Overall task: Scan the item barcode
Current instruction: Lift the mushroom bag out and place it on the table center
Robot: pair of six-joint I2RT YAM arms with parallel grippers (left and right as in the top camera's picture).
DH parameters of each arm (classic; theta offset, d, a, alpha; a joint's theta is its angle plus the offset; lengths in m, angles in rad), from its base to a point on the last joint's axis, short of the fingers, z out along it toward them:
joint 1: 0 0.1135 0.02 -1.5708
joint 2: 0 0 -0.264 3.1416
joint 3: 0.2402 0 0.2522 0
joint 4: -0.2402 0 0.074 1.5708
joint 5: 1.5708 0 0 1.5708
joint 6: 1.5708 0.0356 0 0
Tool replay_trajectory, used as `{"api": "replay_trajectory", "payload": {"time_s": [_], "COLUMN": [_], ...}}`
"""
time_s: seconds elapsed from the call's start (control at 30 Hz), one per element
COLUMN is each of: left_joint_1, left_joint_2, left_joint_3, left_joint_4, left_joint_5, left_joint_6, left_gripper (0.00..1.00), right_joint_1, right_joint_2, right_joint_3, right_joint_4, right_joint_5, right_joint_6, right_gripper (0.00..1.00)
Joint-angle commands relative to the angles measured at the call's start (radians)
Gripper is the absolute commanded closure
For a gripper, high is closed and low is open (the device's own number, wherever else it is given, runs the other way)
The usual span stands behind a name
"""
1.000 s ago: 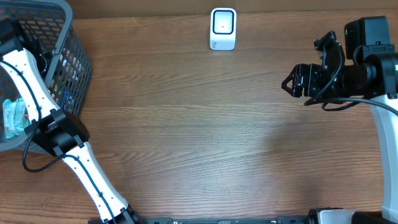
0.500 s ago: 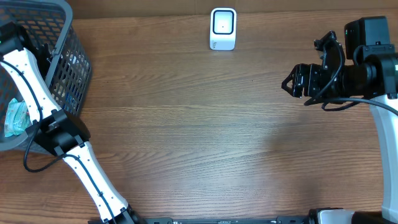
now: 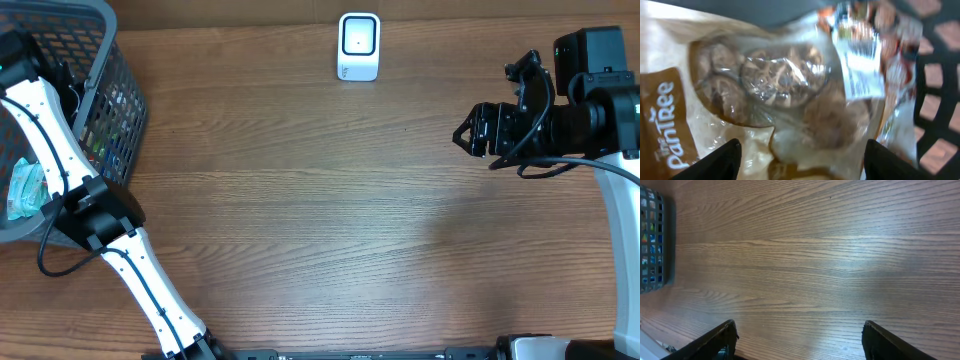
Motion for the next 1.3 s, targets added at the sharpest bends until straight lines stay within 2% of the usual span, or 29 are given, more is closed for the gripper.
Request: {"api": "replay_trajectory", "payload": {"time_s": [0.0,0.3,0.43,0.63,0.7,0.73,0.77,0.97,1.27], "left_joint_1": [-0.021,-0.053,-0.063,-0.061,-0.061,-0.061,-0.061,-0.061,-0.056], "left_joint_2": [0.122,0.122,0.122,0.122,0.122,0.122,0.122,0.107,0.000], "left_joint_3": [-0.055,-0.246,-0.318,-0.335,-0.335,-0.335,-0.335,-0.296,0.069], "left_joint_4": [0.034,0.148,0.172,0.183,0.182,0.182,0.182,0.138,-0.054], "left_joint_5": [-0.009,-0.009,-0.010,-0.009,-0.009,-0.009,-0.009,0.018,0.047], "left_joint_6": [-0.065,-0.066,-0.066,-0.066,-0.066,-0.066,-0.072,-0.118,-0.127], "left_gripper": [0.30,0.30,0.34,0.55,0.75,0.91,0.96,0.96,0.96], "right_joint_1": [0.003,0.003,0.003,0.003,0.003,0.003,0.003,0.003,0.003], "right_joint_2": [-0.006,-0.006,-0.006,-0.006,-0.006,-0.006,-0.006,-0.006,-0.006], "right_joint_3": [0.021,0.021,0.021,0.021,0.021,0.021,0.020,0.021,0.021], "right_joint_4": [-0.001,-0.004,-0.004,-0.004,-0.004,-0.004,-0.004,-0.004,-0.004], "right_joint_5": [-0.006,-0.006,-0.006,-0.006,-0.006,-0.006,-0.006,-0.006,-0.006], "right_joint_6": [0.001,0.002,0.001,0.001,0.001,0.001,0.001,0.001,0.001], "right_gripper": [0.20,0.19,0.19,0.19,0.19,0.19,0.19,0.19,0.19]}}
